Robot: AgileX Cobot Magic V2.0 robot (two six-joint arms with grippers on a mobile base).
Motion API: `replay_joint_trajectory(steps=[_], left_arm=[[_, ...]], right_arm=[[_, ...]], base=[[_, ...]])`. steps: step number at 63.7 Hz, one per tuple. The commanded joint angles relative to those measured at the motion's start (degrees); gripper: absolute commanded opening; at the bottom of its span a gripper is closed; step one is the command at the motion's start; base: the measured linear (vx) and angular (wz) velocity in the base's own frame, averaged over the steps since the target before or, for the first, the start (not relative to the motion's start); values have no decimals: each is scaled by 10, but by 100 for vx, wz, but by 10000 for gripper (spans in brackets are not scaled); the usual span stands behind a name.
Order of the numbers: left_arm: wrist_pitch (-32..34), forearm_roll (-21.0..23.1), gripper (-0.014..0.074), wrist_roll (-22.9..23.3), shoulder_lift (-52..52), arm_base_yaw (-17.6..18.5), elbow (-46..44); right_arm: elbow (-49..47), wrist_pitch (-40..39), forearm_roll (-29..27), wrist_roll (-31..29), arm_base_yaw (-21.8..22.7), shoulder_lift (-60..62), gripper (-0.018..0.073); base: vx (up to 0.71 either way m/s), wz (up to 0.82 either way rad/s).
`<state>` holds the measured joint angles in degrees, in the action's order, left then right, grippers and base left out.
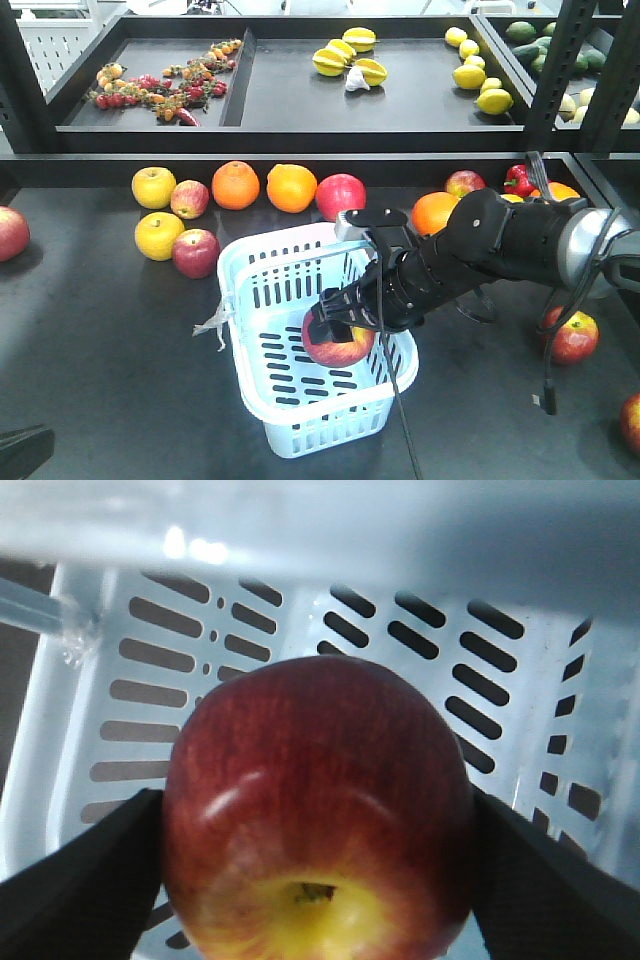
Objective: Pick three apples into basket with both arms
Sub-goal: 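Carry the apple over the basket and release it with the right gripper, then move the right gripper back to a red apple beside the basket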
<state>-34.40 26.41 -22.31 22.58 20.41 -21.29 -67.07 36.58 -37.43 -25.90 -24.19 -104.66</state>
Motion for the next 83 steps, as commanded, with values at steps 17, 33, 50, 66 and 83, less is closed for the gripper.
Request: replay_joint_trajectory(steps=[17,33,50,66,83], left_arm=[[32,14,-8,4,4,2,-15],[31,14,-8,4,4,2,-15],[31,14,-8,4,4,2,-15],[40,15,-8,4,4,2,-3],[40,15,-8,4,4,2,-4]], right_arm=[[-18,-26,-20,-17,1,27,705],[-18,-11,-19,-20,1,28,682],[-18,60,9,-4,2,67,436],[-17,139,107,55,2,154,-15],[-17,177,324,220,2,276,-8]], base=[[0,0],[0,0],[0,0],[0,0],[0,0]])
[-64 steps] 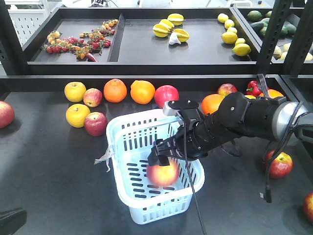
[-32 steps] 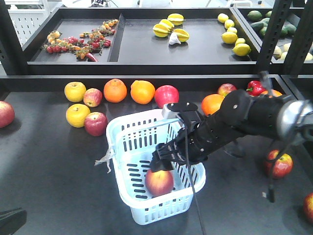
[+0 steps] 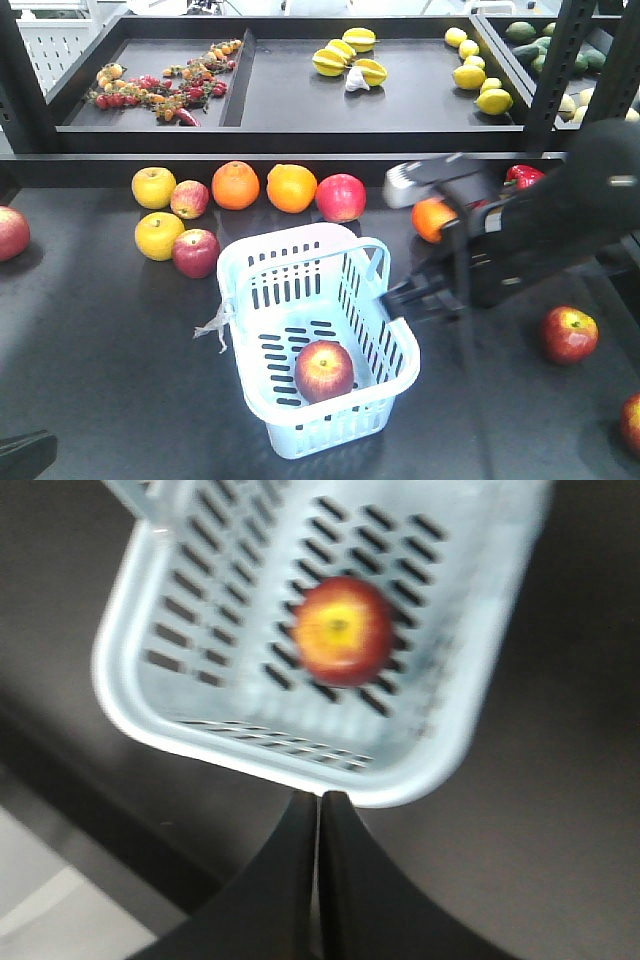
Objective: Pick three apples into basket with both arms
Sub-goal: 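Move the right gripper back to a red apple beside the basket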
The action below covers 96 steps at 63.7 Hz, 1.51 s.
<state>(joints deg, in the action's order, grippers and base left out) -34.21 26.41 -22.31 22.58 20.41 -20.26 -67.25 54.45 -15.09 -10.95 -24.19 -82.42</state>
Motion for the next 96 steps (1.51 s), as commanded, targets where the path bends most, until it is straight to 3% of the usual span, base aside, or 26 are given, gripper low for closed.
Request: replay_joint_trajectory(steps=[1,8,16,25,33,39,42,53,56,77,96], left_arm=[[38,15,-8,4,4,2,-14],[38,15,-8,4,4,2,-14],[38,15,-8,4,4,2,-14],[37,15,-8,4,4,2,-14],[37,15,-8,4,4,2,-14],[37,15,-8,4,4,2,-14],[37,15,-8,4,4,2,-14],[37,15,-8,4,4,2,-14],[37,15,-8,4,4,2,-14],[37,15,-8,4,4,2,-14],[38,15,-8,4,4,2,-14]], right_arm=[[-15,2,119,83,2,62,-8],[-15,30,256,170,16,94,-7],[-15,36,264,174,110,101,-3],[-15,11,131,75,266,76,0],[-15,4,4,-21,366,28,41],[-15,4,-50,-76,415,-12,150],[-16,0,-70,-94,428,-34,257],[-34,-37,-74,-117,422,-108,658],[-48,-42,-73,-116,417,-129,729],[-176,-32,2,-64,395,-276,690],[-229,-9,14,-55,395,-367,669]], base=[[0,0],[0,0],[0,0],[0,0],[0,0],[0,0],[0,0],[0,0],[0,0],[0,0],[0,0]])
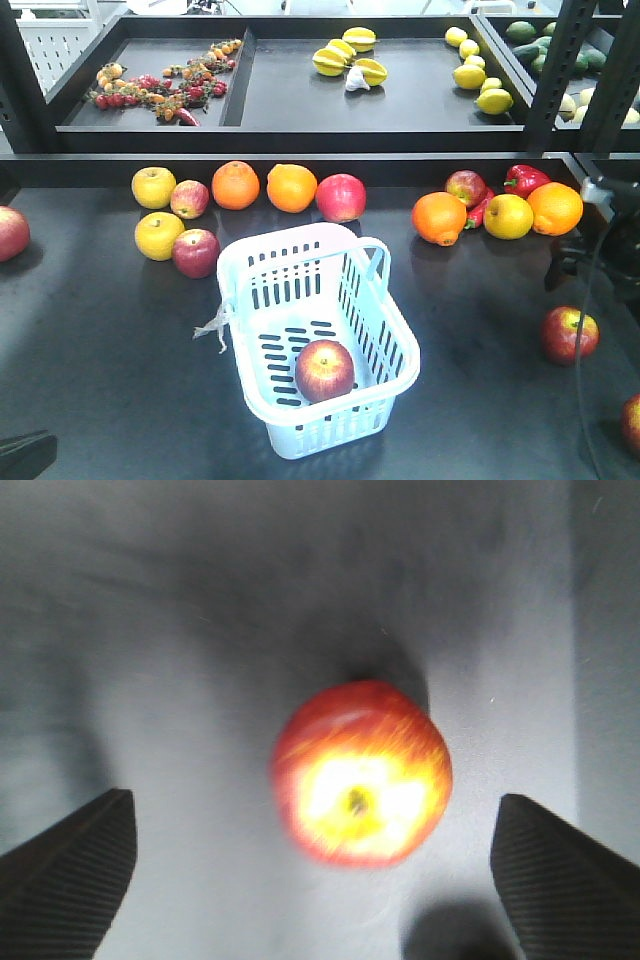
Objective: Pick three apples into basket with both arms
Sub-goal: 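Move the right gripper back to a red apple beside the basket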
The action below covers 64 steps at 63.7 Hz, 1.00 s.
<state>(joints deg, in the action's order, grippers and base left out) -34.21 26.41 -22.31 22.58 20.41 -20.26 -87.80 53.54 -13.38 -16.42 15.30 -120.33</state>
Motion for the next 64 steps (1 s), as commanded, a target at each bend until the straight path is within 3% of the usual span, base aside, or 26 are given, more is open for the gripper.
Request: replay_joint_trajectory(steps=[1,40,53,64], left_arm=[[38,15,-8,4,4,2,-14],[38,15,-8,4,4,2,-14],[39,15,-8,4,4,2,-14],[39,15,-8,4,4,2,-14]], right_arm=[[-24,0,-3,0,-1,10,669],[-26,-29,59,54,-28,-60,617],[-26,-25,59,71,-28,-60,440],[-27,-5,54,67,-28,-49,209]], base=[[0,0],[0,0],[0,0],[0,0]])
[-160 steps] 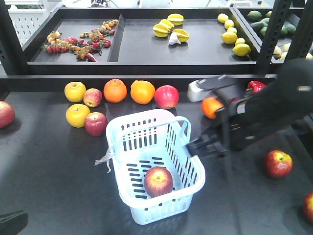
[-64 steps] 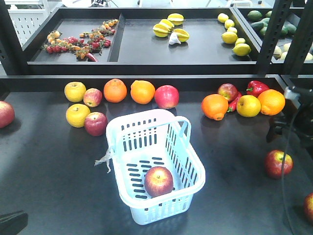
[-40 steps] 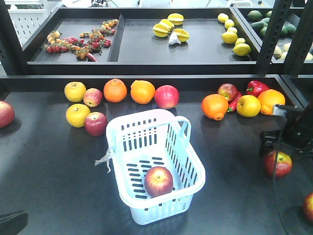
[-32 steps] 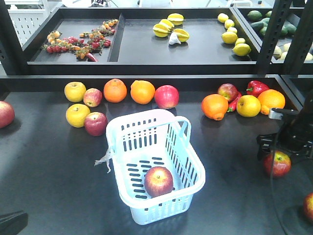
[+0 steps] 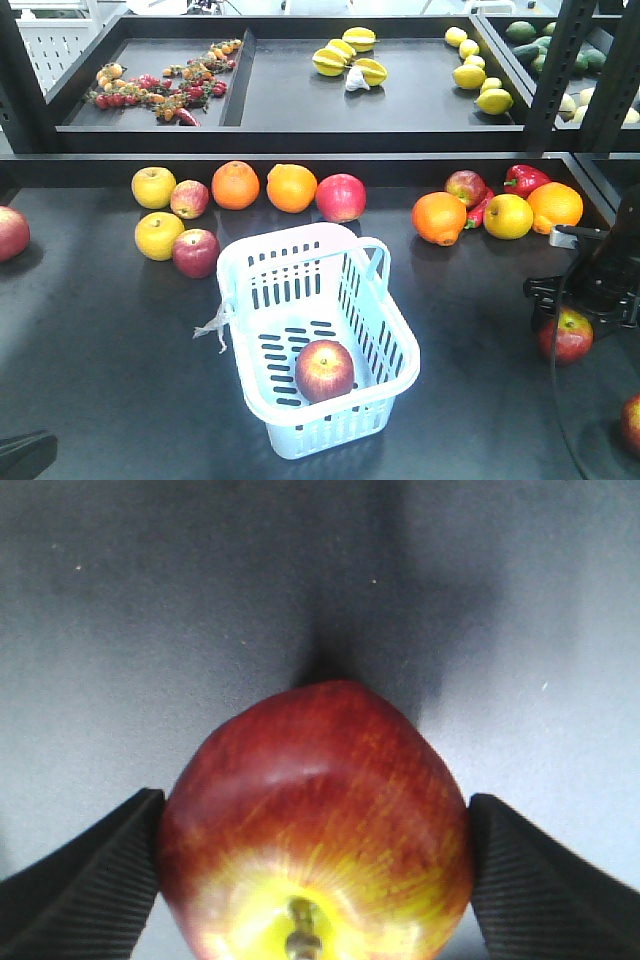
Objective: Pick three apples into basket with both arms
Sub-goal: 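Move the right gripper back to a red apple beside the basket, then grasp the red apple, lift it into the basket and release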
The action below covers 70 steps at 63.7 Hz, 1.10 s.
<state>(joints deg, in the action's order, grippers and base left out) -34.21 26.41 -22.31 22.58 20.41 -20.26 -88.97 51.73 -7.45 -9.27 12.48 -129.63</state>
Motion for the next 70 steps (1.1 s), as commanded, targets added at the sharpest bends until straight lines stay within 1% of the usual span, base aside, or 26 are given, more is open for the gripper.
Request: replay_joint_trajectory(steps=[1,9,12,16,21,26,30,35,41,45,52,58,63,70], left_arm=[[39,15,-8,4,4,2,-14],[39,15,-8,4,4,2,-14],[39,15,-8,4,4,2,-14],[39,15,-8,4,4,2,-14],[39,15,-8,4,4,2,-14],[39,15,-8,4,4,2,-14],[40,15,-8,4,4,2,-14],[40,15,-8,4,4,2,-14],[40,15,-8,4,4,2,-14],[40,15,-8,4,4,2,-14],[40,15,-8,4,4,2,-14],[40,15,-8,4,4,2,-14],[40,15,-8,4,4,2,-14],[40,15,-8,4,4,2,-14]], right_arm=[[-16,14,-5,-5,0,46,191],[-16,25,-7,-7,0,84,60],[-16,35,-11,-16,0,104,27],[-16,52,-21,-31,0,127,-11],[-16,88,-44,-50,0,160,-10],[-14,133,-92,-77,0,192,-8],[-10,151,-131,-104,0,218,-9],[0,179,-194,-133,0,248,-7],[24,200,-264,-165,-2,287,-4],[51,203,-290,-187,-13,312,-4],[84,196,-308,-204,-59,346,-4],[89,187,-313,-202,-123,353,-4],[89,151,-315,-196,-182,348,-4],[89,89,-316,-195,-250,329,-4]], base=[[0,0],[0,0],[0,0],[0,0],[0,0],[0,0],[0,0],[0,0],[0,0],[0,0],[0,0],[0,0],[0,0],[0,0]])
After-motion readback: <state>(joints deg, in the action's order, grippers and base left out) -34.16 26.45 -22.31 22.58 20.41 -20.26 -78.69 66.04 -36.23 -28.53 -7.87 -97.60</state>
